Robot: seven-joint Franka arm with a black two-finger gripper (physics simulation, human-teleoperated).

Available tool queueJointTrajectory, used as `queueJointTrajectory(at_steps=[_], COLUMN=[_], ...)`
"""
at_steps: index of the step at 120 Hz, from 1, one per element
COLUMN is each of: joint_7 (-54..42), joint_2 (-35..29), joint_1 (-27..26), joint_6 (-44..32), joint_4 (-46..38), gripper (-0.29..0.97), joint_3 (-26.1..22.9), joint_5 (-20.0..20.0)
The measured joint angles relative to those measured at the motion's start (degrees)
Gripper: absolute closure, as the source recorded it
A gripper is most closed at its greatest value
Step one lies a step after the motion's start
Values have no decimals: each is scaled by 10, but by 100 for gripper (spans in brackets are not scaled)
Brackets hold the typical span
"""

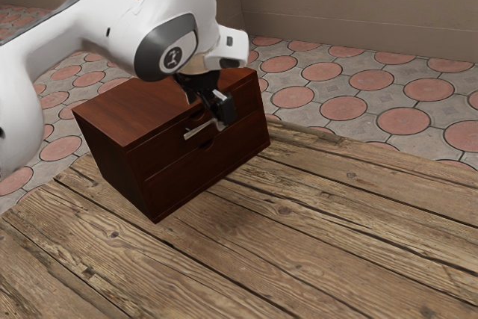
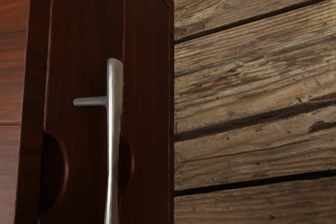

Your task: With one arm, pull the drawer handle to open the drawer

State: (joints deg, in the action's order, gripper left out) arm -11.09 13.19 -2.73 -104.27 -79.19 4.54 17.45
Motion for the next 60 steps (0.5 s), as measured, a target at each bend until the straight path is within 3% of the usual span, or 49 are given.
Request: queueJointTrajectory(at_steps=[24,60], joint_7=[-16,-31], joint_2=[0,7], joint_1=[0,1], joint_6=[-27,-61], joint_4=[-17,-18], gripper=[1,16], joint_3=[0,0], joint_5=[3,4])
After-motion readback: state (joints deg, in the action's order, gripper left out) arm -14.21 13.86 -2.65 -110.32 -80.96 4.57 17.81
